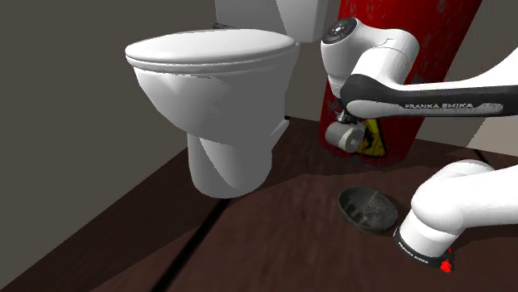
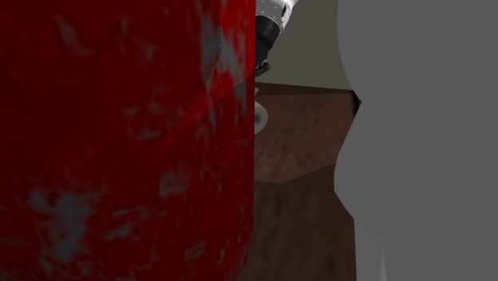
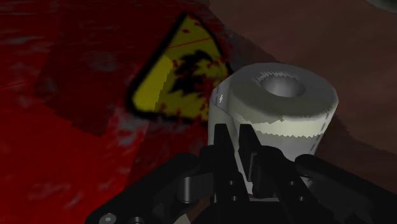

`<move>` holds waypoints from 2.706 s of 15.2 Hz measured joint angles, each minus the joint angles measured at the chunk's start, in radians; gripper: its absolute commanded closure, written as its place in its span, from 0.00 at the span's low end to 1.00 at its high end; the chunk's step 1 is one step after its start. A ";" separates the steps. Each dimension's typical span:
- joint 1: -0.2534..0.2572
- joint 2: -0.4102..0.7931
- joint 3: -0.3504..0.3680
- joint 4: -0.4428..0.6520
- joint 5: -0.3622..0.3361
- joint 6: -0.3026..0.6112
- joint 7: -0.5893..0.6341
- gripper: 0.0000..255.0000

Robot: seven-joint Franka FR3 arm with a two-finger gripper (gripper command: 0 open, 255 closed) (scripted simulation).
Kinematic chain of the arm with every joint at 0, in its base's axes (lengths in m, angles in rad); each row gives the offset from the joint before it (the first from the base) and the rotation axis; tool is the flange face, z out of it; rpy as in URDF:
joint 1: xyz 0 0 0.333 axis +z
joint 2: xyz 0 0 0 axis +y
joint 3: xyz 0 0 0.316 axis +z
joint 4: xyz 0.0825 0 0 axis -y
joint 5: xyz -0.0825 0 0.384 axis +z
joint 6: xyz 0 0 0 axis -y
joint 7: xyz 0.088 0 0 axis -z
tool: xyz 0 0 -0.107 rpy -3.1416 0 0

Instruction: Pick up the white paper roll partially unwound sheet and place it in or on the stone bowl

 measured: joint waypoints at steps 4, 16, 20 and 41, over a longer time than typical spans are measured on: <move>0.069 -0.142 0.028 -0.034 0.061 -0.124 -0.008 1.00; 0.235 -0.429 0.172 0.019 0.247 -0.517 0.024 1.00; 0.253 -0.454 0.201 -0.019 0.283 -0.516 0.046 1.00; 0.352 -0.536 0.343 -0.285 0.455 -0.376 0.151 1.00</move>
